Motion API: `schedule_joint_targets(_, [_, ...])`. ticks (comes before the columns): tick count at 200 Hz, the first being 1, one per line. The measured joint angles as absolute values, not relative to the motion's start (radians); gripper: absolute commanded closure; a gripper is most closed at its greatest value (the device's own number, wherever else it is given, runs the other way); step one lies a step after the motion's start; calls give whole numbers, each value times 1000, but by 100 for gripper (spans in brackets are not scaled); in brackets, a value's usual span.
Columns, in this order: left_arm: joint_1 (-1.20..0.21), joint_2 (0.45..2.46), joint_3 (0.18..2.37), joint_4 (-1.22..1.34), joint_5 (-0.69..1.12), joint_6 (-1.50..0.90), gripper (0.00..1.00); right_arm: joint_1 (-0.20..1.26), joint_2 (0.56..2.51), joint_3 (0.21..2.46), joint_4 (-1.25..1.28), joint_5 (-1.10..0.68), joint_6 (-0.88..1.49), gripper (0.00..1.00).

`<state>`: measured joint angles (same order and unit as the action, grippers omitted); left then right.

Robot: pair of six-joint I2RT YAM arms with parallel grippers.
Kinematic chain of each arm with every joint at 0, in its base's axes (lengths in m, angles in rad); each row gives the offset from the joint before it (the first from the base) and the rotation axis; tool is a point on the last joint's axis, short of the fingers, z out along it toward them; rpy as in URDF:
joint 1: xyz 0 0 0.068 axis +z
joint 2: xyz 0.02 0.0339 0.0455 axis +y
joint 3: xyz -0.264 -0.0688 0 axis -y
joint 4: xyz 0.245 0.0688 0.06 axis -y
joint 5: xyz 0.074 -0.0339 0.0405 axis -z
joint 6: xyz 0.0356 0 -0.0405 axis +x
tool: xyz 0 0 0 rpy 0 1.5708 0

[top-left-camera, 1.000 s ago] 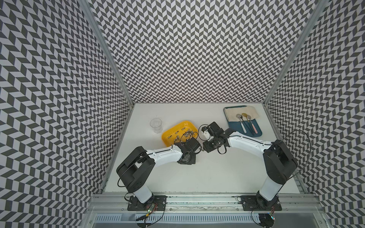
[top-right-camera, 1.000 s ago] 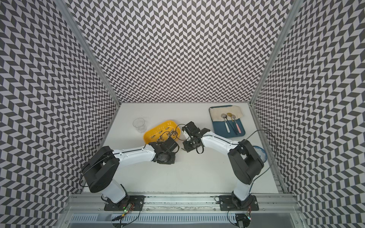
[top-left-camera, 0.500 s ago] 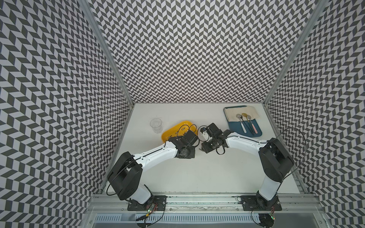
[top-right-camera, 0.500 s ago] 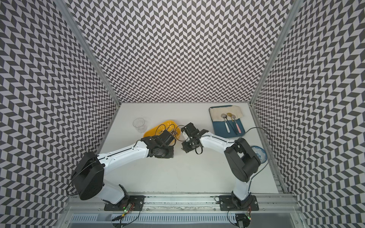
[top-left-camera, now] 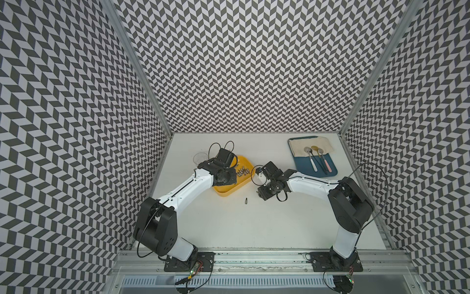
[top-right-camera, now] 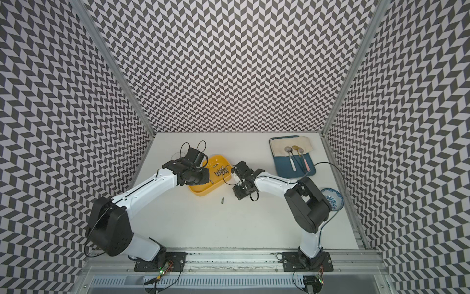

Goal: Put the bit on the desktop into the storage box
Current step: Place the screwdriver bit in the storage box.

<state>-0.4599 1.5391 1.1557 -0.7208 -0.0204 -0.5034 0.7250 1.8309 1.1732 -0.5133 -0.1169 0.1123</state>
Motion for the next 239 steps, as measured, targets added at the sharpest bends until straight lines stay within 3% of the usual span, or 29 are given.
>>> schedule_joint_targets(120, [-393, 1890, 1388, -664, 53, -399, 100, 746, 1854, 1173, -513, -83, 94, 50])
schedule_joint_targets(239, [-370, 1977, 1409, -653, 66, -359, 100, 757, 1894, 1225, -516, -50, 75, 50])
